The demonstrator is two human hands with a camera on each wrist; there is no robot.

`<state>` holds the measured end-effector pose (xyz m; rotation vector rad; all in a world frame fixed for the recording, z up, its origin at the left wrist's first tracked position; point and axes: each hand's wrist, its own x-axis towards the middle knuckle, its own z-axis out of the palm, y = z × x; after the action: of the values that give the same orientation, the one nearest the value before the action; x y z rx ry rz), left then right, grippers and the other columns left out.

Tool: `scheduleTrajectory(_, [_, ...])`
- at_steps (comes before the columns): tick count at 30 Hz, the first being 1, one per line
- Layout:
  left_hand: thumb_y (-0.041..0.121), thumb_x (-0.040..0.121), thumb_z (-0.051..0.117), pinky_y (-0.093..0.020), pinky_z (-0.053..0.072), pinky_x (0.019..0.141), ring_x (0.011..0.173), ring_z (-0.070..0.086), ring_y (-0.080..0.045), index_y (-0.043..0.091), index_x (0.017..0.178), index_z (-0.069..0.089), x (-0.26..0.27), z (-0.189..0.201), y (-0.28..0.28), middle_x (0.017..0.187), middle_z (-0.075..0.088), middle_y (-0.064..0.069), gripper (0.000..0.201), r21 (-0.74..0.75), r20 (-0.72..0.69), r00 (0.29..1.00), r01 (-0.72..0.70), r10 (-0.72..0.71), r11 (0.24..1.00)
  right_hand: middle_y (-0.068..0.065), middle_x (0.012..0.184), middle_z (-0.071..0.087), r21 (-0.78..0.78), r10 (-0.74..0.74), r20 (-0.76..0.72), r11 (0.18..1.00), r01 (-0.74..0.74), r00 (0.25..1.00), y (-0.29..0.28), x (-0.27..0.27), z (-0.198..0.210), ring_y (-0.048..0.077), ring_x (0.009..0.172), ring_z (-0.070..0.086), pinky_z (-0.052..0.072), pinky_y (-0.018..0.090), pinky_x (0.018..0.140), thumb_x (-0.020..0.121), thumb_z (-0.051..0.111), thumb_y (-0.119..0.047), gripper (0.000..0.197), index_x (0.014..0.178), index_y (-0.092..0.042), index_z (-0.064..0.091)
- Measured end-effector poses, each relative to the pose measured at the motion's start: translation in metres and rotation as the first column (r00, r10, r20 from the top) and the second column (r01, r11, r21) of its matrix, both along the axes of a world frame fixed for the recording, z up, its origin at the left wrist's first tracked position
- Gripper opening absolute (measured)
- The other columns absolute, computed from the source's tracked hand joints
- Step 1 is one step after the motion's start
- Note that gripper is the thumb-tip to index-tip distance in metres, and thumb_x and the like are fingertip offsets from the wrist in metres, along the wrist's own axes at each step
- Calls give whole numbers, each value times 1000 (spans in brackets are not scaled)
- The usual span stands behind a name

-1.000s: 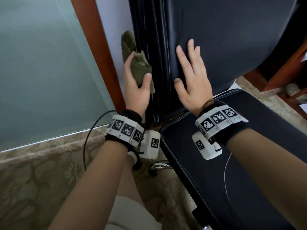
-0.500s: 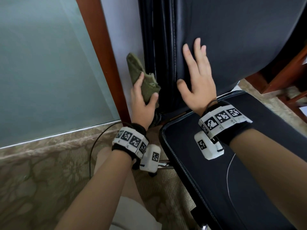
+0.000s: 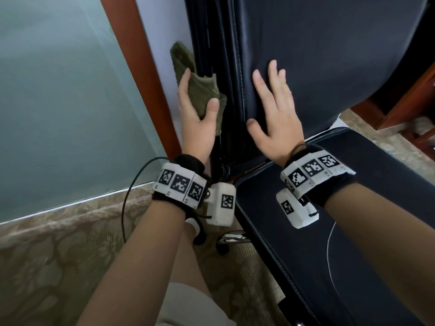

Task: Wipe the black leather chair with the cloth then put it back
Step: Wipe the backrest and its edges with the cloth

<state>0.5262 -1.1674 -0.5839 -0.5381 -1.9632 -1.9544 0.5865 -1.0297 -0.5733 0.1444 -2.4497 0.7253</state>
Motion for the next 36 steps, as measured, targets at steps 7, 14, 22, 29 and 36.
scheduleTrajectory(7, [1, 87, 61, -9, 37, 95, 111, 50, -1, 7, 133, 39, -2, -3, 6, 129, 49, -7, 52, 87, 44, 996, -83, 79, 993, 15, 156, 3, -33, 21, 15, 999, -20, 1000, -1, -2, -1, 38, 142, -2, 4, 52, 110, 78, 54, -11, 79, 146, -18, 15])
scheduleTrajectory(14, [0, 83, 63, -8, 38, 93, 110, 53, -4, 10, 127, 46, 3, -24, 11, 123, 53, -4, 47, 35, 61, 985, -166, 163, 986, 14, 156, 2, -4, 17, 30, 1000, -17, 999, 3, -5, 0, 38, 142, -1, 4, 49, 110, 76, 56, -12, 82, 147, -17, 16])
scheduleTrajectory(22, [10, 82, 64, -4, 36, 90, 105, 50, 3, 13, 128, 49, 12, -42, -5, 117, 54, 6, 48, -92, 80, 975, -200, 207, 976, 12, 156, 3, 63, 12, 43, 998, -14, 999, 10, -2, 1, 35, 142, 1, 7, 49, 112, 75, 55, -14, 83, 148, -18, 15])
scheduleTrajectory(29, [19, 86, 60, -23, 36, 105, 122, 46, -12, 13, 130, 43, -9, 61, -10, 127, 49, 0, 48, 83, -148, 972, -174, 184, 981, 12, 156, 3, 35, 22, 51, 999, -24, 998, 7, 2, 2, 34, 142, 1, 5, 45, 112, 76, 54, -15, 81, 147, -19, 16])
scheduleTrajectory(36, [10, 89, 57, -12, 38, 97, 117, 51, -8, 11, 130, 46, -8, 54, 14, 130, 54, -6, 43, 111, -109, 974, -187, 199, 976, 13, 156, 0, 37, 47, 69, 998, -50, 996, 8, 4, 5, 34, 142, -2, 4, 46, 113, 75, 54, -10, 83, 148, -16, 15])
